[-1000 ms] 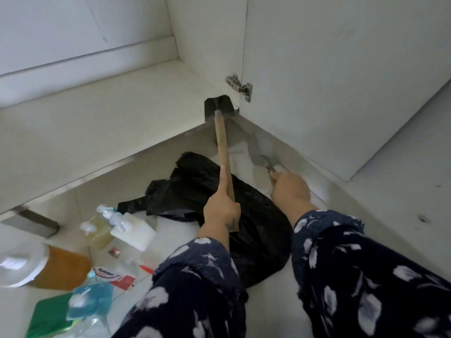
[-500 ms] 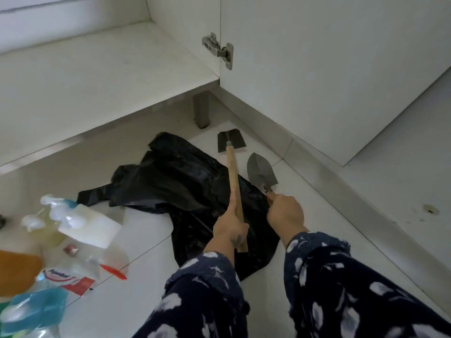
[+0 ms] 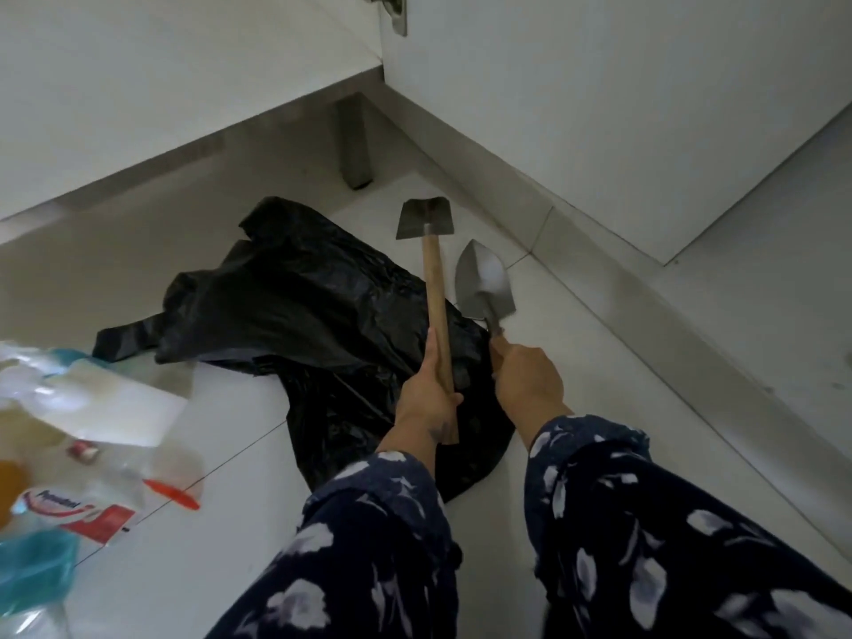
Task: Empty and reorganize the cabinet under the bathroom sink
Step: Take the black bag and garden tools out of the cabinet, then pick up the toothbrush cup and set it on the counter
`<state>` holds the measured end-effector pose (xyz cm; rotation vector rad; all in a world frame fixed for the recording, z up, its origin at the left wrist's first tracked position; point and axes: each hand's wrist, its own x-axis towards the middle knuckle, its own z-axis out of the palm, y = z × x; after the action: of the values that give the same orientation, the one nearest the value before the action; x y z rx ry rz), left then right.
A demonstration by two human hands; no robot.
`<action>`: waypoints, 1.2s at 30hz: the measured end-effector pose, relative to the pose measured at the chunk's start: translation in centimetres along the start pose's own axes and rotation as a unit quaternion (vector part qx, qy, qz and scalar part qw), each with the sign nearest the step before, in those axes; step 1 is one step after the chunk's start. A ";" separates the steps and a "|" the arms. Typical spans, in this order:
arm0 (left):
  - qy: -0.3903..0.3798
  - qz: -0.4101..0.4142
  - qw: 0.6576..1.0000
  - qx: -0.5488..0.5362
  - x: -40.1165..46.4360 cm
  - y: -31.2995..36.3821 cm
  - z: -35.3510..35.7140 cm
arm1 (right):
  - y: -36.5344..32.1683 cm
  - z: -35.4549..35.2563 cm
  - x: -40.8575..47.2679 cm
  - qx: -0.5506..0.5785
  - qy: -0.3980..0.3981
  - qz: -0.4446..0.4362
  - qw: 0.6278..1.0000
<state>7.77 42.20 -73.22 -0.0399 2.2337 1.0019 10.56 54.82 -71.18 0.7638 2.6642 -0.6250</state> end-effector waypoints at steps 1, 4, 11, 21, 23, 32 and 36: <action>-0.002 0.000 1.000 0.009 0.2 0.0 -0.1 | -0.1 -0.4 0.1 0.002 -0.003 0.005 1.000; 0.002 0.004 0.999 0.046 0.3 0.3 -1.5 | -1.2 -2.4 0.2 -0.027 -0.003 0.002 1.000; 0.051 -0.006 0.995 0.088 -2.5 0.1 -9.0 | -9.0 -6.1 -1.5 -0.084 -0.054 -0.110 0.989; 0.205 -0.161 0.961 -0.092 -9.5 -8.9 -19.8 | -24.0 -1.9 -5.2 -0.148 -0.160 -0.286 0.933; 0.241 -0.200 0.940 -0.137 -10.6 -11.6 -20.9 | -26.1 0.3 -6.4 -0.170 -0.170 -0.328 0.914; 0.417 -0.306 0.832 -0.200 -11.1 -21.7 -20.0 | -29.7 14.0 -10.6 -0.166 -0.266 -0.417 0.853; 0.503 -0.308 0.760 -0.274 -9.6 -23.1 -18.5 | -30.3 17.3 -11.0 -0.120 -0.238 -0.432 0.861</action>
<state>11.27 11.32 -73.78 -1.8376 2.3253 1.3557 5.40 18.66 -71.95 -0.6454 2.4149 -0.5465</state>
